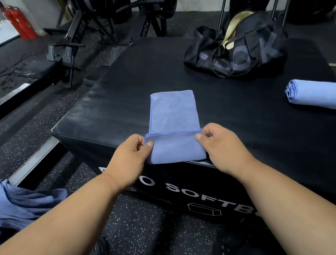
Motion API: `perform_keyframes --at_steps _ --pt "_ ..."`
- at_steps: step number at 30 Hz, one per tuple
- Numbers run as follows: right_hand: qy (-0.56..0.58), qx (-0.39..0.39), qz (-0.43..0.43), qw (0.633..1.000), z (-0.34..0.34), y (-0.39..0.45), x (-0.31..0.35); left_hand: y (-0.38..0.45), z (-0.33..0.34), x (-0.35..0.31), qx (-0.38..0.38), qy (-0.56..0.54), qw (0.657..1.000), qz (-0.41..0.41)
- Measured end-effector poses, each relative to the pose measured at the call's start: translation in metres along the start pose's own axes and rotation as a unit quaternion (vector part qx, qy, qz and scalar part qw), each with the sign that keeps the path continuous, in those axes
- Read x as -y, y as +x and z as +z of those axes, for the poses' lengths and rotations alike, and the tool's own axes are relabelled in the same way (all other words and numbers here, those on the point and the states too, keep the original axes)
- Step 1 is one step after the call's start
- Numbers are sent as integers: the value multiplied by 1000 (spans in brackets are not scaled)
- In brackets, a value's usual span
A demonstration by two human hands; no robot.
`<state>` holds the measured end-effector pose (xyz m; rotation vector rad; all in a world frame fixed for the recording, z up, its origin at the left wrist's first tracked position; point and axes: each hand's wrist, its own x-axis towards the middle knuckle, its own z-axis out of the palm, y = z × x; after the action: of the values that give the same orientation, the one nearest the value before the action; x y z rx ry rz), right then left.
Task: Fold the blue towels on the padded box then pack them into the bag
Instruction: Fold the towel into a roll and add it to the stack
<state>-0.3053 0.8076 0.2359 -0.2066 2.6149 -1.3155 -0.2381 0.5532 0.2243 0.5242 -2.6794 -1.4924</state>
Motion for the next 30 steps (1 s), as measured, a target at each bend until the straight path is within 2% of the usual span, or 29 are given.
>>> perform_keyframes --at_steps 6,15,18,23,30 --pt "-72 -50 15 996 11 5 6 9 1 -5 -14 15 999 -37" --pt "-132 -78 20 988 14 5 10 13 1 -12 -11 21 996 -87" --pt "-123 -77 26 989 14 5 9 13 0 -12 -6 -12 997 -81" --pt "-79 -57 44 994 9 3 11 8 -2 -9 -10 -59 998 -23" --pt "-108 -64 41 991 12 1 14 10 -3 -8 -16 -18 999 -44"
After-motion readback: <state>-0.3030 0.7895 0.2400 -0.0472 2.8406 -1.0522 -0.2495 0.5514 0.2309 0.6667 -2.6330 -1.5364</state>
